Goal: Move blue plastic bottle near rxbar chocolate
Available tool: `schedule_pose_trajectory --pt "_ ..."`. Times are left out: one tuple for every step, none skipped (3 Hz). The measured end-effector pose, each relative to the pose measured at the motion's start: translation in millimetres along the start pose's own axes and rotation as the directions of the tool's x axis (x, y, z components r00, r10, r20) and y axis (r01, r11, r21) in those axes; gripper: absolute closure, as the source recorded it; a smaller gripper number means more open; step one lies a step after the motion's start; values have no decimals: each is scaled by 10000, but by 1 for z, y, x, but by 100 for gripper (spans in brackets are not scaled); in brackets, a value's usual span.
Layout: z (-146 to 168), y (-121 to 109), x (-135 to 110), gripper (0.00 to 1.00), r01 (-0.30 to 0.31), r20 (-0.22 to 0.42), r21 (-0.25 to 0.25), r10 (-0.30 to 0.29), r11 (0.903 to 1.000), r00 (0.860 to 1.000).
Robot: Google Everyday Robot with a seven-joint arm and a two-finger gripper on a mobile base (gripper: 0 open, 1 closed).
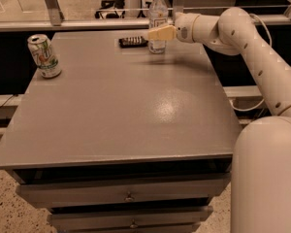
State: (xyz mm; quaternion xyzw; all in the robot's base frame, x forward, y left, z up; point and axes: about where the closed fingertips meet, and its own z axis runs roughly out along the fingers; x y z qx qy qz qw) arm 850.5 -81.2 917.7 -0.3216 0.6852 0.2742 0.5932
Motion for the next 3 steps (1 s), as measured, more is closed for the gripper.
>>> schedule_pose_trajectory --pt "-46 10 -8 0 685 205 -287 -679 9972 9975" --pt "-111 28 -26 0 1463 753 -241 -1441 9889 9867" --pt "-146 18 -19 0 1636 757 157 -1643 9864 9835"
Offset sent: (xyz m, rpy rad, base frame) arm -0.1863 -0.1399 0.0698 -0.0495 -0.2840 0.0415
